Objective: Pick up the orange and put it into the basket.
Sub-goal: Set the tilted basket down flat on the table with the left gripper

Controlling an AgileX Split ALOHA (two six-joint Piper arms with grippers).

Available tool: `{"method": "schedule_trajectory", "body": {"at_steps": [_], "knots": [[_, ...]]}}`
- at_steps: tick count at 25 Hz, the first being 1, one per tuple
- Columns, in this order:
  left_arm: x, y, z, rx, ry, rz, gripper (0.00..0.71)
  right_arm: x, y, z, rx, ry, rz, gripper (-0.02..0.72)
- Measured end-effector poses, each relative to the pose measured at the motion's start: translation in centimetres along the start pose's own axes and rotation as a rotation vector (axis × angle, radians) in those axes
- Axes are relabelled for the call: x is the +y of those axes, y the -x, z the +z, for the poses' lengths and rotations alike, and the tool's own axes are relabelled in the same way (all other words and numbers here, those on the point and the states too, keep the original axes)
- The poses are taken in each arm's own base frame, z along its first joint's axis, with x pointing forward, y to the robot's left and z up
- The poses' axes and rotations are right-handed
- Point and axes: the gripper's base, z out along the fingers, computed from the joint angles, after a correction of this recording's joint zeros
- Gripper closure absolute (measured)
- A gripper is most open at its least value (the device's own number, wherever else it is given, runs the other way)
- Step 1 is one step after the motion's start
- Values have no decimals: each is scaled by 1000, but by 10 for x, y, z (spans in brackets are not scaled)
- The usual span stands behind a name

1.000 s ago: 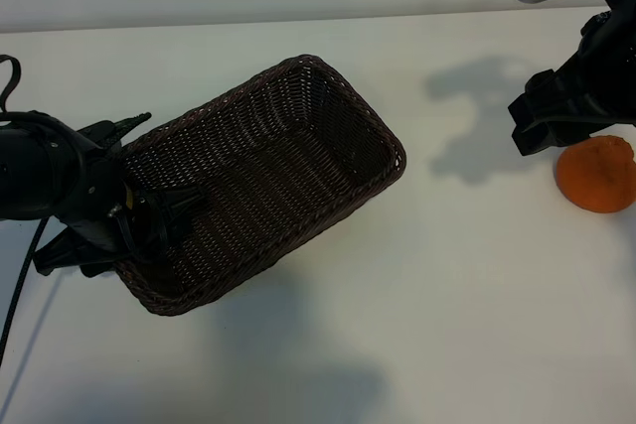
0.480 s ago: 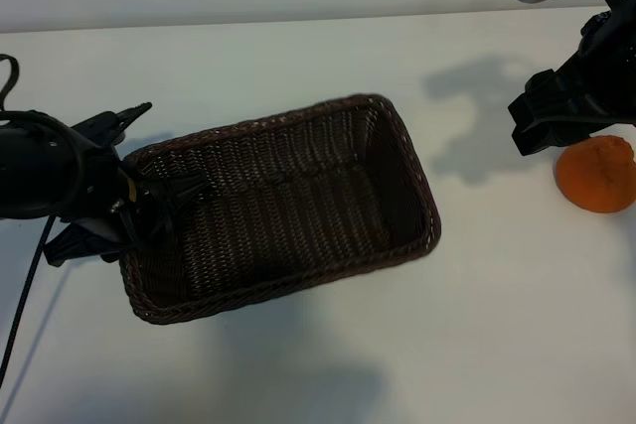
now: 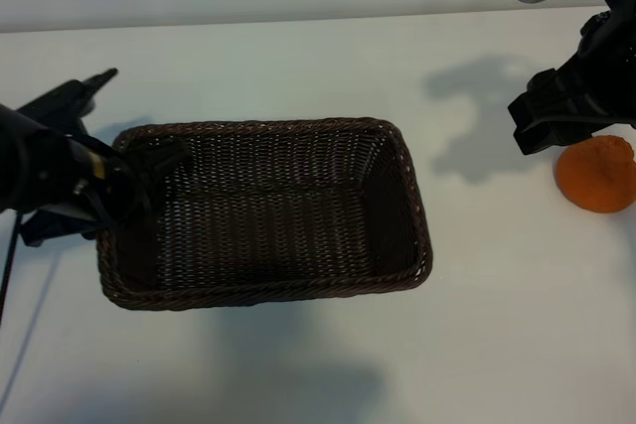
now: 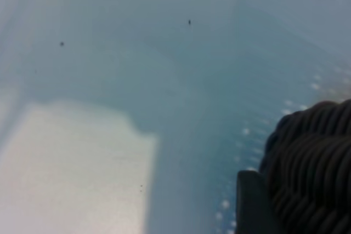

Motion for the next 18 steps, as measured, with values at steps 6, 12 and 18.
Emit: {"method": "schedule_trajectory", "body": {"at_steps": [6, 12, 18], "knots": [[11, 12, -20, -8, -89, 12, 307, 0, 0, 0, -2, 0, 0, 147], [9, 13, -24, 29, -189, 41, 307, 0, 0, 0, -3, 0, 0, 148], [-1, 17, -27, -14, -300, 20, 307, 0, 0, 0, -5, -1, 0, 148]]}}
